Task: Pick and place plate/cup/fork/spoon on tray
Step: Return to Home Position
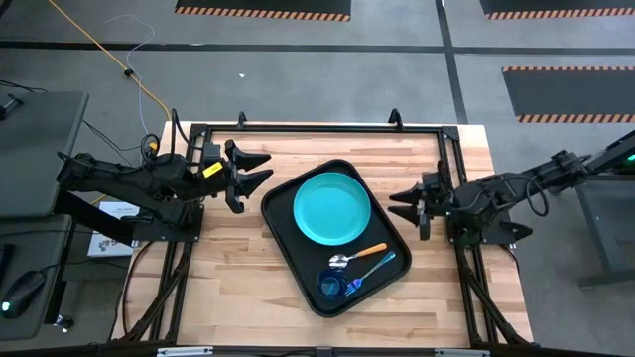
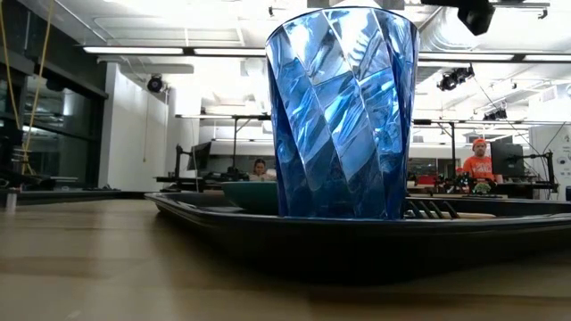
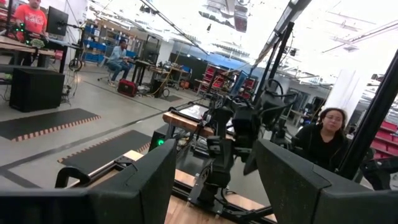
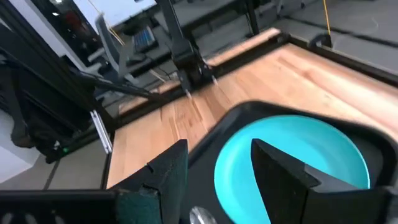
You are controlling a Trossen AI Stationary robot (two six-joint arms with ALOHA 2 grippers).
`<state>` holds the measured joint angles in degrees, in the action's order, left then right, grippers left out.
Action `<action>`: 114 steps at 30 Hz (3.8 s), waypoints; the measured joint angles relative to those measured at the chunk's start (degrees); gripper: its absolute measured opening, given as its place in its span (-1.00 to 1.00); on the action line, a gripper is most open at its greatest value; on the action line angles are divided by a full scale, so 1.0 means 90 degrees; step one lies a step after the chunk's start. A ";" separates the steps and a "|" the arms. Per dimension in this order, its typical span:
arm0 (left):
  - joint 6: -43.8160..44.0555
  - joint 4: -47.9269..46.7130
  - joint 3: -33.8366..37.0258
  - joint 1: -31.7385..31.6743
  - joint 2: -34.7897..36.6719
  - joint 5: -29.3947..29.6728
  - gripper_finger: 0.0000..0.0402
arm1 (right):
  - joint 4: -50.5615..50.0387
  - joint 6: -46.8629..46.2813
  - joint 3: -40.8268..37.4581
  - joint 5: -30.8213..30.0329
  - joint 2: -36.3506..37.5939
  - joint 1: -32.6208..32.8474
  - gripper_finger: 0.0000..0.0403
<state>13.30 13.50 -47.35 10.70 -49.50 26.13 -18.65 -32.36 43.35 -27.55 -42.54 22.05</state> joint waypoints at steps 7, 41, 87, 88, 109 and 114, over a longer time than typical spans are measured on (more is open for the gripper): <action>0.0000 -0.0011 0.0000 0.0000 0.0000 0.0000 0.04 | 0.0495 0.0472 0.0000 0.0204 0.0165 -0.0233 -0.16; -0.0491 -0.0540 0.0924 0.0497 0.0890 -0.1076 -0.95 | 0.0681 0.0580 0.0000 -0.0156 0.0393 -0.0329 -0.16; 0.0731 -0.0711 0.5187 -0.0607 0.5474 -0.1393 -1.00 | 0.0342 0.0075 0.0002 0.0034 0.0405 -0.0327 -0.16; 0.0726 -0.0678 0.5187 -0.0607 0.5476 -0.1396 -1.00 | 0.0344 0.0075 0.0002 0.0034 0.0405 -0.0327 -0.16; 0.1010 -0.1095 0.5187 -0.0602 0.5462 -0.1387 -1.00 | -0.0316 0.0638 -0.0244 0.0731 0.1412 -0.0441 -0.90; 0.1010 -0.1094 0.5187 -0.0602 0.5462 -0.1387 -1.00 | 0.0483 0.0980 -0.1130 0.1652 0.2498 -0.1002 -0.92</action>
<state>22.39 3.65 -0.67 5.28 -0.34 13.65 -14.30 -23.54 33.18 -12.68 -20.06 13.04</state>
